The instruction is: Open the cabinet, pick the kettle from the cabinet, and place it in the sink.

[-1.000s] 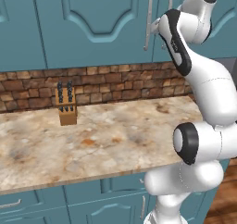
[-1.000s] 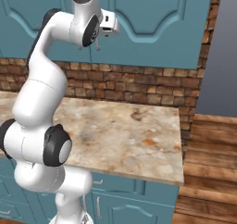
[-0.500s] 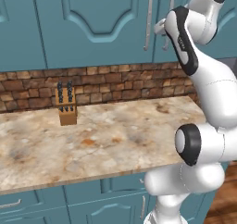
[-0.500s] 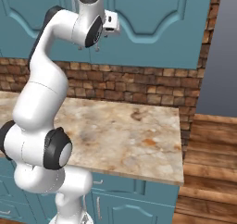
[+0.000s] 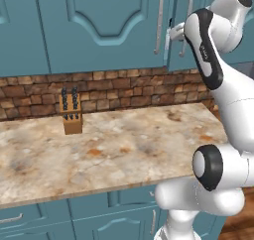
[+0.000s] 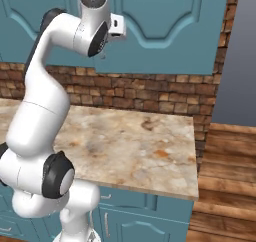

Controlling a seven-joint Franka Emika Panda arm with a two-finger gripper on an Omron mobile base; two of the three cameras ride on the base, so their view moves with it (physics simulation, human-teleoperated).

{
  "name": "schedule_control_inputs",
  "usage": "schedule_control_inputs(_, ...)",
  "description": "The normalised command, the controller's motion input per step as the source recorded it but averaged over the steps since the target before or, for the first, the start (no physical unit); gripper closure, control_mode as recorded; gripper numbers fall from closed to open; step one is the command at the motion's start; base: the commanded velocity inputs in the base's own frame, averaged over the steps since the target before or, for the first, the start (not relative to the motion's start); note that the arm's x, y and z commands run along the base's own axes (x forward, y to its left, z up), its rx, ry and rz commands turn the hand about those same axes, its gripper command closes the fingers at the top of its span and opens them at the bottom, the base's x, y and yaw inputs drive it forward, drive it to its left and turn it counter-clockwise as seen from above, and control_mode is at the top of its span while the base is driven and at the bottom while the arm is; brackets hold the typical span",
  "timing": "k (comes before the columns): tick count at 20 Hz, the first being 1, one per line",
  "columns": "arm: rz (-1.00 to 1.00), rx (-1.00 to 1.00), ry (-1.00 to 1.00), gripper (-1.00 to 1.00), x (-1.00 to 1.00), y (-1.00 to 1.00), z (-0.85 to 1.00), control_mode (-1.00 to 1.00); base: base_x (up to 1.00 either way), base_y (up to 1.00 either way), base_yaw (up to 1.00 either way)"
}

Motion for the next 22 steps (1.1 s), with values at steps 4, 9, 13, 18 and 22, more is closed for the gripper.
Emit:
schedule_control_inputs(4,0.02,0.00,-0.09,1.00,-0.49,0.00,0.00,-1.00,0.00,0.00,0.00)
schedule_control_inputs(9,0.08,0.00,-0.06,1.00,-0.55,-0.10,0.00,-1.00,0.00,0.00,0.00)
schedule_control_inputs(13,0.16,0.00,-0.02,1.00,-0.61,-0.25,0.00,-1.00,0.00,0.00,0.00)
schedule_control_inputs(18,0.19,0.00,0.00,1.00,-0.61,-0.30,0.00,-1.00,0.00,0.00,0.00)
schedule_control_inputs(22,0.12,0.01,0.00,1.00,-0.60,-0.35,0.00,-1.00,0.00,0.00,0.00)
